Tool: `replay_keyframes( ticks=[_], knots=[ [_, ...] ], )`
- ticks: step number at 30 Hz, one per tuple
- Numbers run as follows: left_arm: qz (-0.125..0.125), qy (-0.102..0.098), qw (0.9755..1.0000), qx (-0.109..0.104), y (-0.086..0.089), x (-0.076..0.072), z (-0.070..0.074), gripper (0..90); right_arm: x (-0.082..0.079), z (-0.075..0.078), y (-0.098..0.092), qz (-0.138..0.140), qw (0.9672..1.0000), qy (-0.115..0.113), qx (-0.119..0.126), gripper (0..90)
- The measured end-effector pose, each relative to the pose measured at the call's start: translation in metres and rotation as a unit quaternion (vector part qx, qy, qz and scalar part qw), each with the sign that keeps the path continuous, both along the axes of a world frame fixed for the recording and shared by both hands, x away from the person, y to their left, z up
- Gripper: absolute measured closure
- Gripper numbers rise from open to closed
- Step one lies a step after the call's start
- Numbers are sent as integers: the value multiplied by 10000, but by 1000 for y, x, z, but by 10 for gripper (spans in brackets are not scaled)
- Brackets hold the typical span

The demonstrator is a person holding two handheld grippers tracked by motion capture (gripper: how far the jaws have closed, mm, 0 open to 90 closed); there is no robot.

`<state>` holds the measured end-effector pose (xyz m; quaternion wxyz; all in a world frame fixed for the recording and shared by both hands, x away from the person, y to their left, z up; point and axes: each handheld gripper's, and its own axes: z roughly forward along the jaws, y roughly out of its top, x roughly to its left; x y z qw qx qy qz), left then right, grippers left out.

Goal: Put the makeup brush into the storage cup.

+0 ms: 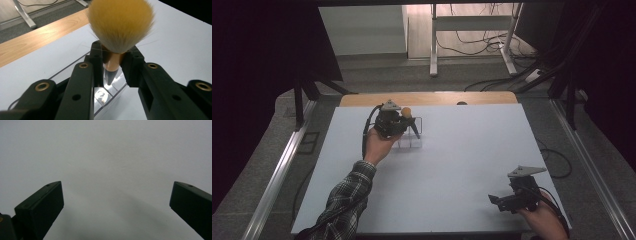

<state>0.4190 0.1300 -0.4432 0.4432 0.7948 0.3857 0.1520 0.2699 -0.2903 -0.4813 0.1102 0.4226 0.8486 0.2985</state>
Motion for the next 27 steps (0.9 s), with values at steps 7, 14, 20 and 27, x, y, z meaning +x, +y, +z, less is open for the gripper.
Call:
replay_keyframes(
  ticks=[7, 14, 20, 27],
  knots=[
    [-3, 50, 10000, 35, -2, 1, -7, 723, 0, 0, 0, 8, 10000, 14, -9, 0],
    [10, 85, 10000, 41, -3, 1, -11, 721, 0, 0, 1, 24, 10000, 25, -22, 0],
    [1, 57, 9999, 103, -3, 1, -11, 713, 0, -1, 1, 34, 10000, 27, -33, 0],
    [41, -13, 9997, 221, -3, 0, -10, 584, 0, -1, 1, 25, 10000, 26, -35, 0]
  ],
)
